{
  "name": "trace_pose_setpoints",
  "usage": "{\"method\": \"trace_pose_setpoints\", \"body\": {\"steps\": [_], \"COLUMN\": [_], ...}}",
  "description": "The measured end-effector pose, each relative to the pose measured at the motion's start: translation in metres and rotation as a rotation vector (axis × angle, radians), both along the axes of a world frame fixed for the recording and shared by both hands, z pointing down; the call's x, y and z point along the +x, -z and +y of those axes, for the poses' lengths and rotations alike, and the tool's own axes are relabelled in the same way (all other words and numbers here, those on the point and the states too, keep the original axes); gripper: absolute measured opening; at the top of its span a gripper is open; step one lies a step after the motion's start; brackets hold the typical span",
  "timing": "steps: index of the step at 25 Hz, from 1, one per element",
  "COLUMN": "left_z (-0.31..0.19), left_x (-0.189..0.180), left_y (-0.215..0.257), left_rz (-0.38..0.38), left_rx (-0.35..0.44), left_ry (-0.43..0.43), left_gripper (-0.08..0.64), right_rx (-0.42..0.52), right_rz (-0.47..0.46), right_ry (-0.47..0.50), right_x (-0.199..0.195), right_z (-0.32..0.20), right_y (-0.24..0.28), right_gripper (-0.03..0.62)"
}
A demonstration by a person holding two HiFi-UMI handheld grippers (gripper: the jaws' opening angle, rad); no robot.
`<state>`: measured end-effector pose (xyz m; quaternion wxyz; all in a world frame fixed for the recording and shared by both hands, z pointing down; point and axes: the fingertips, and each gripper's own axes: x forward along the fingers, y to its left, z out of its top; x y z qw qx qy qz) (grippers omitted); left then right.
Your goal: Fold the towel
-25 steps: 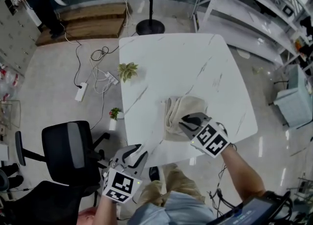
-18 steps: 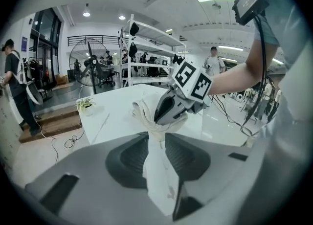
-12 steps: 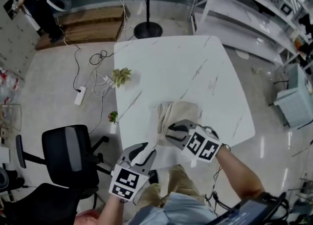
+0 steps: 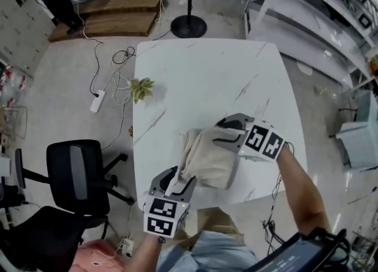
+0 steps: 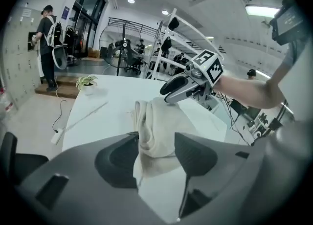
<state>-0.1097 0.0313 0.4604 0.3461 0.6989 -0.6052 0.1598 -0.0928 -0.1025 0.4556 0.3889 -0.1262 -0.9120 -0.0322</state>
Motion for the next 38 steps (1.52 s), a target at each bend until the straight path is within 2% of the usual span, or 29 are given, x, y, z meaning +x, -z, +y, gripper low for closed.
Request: {"method": "trace_pose_setpoints", "body": {"steps": [4,7,8,14,17,23,27,31,34,36,37,38], "left_z": [-0.004,-0.006,-0.007,-0.003,0.004,0.022,0.029,0.031,0.026,0.023,0.023,0.024], "left_x": [-0.001,-0.001,-0.001,0.004,0.004,0.009,0.009,0.003,0.0,0.002,0.004,0.006], "left_y": [-0.018,-0.024,-0.024,0.005,0.008,-0.017,-0.024,-0.039,-0.053,-0.055,-0.053,-0.051], "left_rz": [0.014,0.014,0.015,0.052,0.1,0.191,0.229,0.218,0.167,0.166,0.18,0.204], "left_rx": [-0.059,-0.073,-0.071,-0.017,-0.014,-0.084,-0.104,-0.147,-0.184,-0.189,-0.183,-0.174], "left_ry": [0.049,0.064,0.065,0.071,0.103,0.178,0.232,0.282,0.287,0.274,0.265,0.259], "left_gripper": [0.207,0.126,0.112,0.086,0.086,0.086,0.086,0.086,0.086,0.086,0.087,0.091], "right_rx": [-0.085,-0.061,-0.055,-0.013,-0.006,0.025,0.05,0.061,0.118,0.162,0.139,0.083], "right_rz": [-0.009,0.016,0.002,-0.194,-0.223,-0.152,-0.032,0.07,0.068,0.05,0.04,0.027], "right_ry": [0.042,0.105,0.118,0.18,0.226,0.376,0.437,0.451,0.46,0.476,0.465,0.439], "right_x": [-0.011,-0.014,-0.015,-0.026,-0.041,-0.088,-0.107,-0.114,-0.121,-0.123,-0.123,-0.122], "right_z": [-0.005,-0.002,0.0,0.006,0.015,0.049,0.061,0.063,0.065,0.068,0.069,0.07], "right_y": [-0.016,-0.03,-0.028,0.042,0.055,0.019,-0.024,-0.057,-0.058,-0.052,-0.047,-0.038], "right_gripper": [0.187,0.056,0.044,0.041,0.044,0.049,0.057,0.057,0.052,0.058,0.079,0.131]}}
